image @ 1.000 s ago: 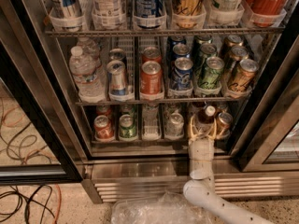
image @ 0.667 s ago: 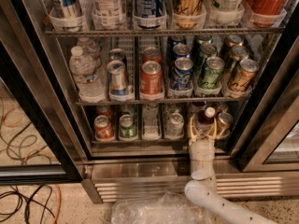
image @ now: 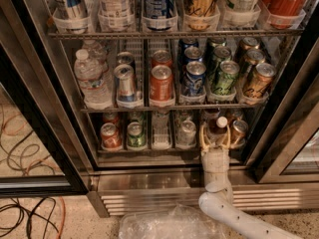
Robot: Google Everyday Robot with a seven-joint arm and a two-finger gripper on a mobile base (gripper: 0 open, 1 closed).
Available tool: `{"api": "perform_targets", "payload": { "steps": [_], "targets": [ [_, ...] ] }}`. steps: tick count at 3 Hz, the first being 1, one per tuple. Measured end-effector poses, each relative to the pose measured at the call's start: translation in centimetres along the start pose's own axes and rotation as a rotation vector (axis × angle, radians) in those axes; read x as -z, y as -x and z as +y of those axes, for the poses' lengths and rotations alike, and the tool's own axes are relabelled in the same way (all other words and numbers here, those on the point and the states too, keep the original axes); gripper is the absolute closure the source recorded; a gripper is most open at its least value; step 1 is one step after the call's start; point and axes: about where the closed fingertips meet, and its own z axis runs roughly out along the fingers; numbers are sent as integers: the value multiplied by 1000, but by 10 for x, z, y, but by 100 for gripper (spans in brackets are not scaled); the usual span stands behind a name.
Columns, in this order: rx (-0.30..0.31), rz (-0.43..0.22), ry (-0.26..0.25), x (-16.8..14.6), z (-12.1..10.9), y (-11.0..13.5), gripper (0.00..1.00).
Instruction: Pick blue plastic bottle from bottom shelf of fridge
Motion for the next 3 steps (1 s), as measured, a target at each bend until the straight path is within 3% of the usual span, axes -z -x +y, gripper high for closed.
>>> {"api": "perform_targets", "payload": {
  "steps": [2, 3],
  "targets": [
    [3, -17, 0, 0, 0, 6, 100],
    [21, 13, 10, 6, -2, 27, 100]
  ]
}}
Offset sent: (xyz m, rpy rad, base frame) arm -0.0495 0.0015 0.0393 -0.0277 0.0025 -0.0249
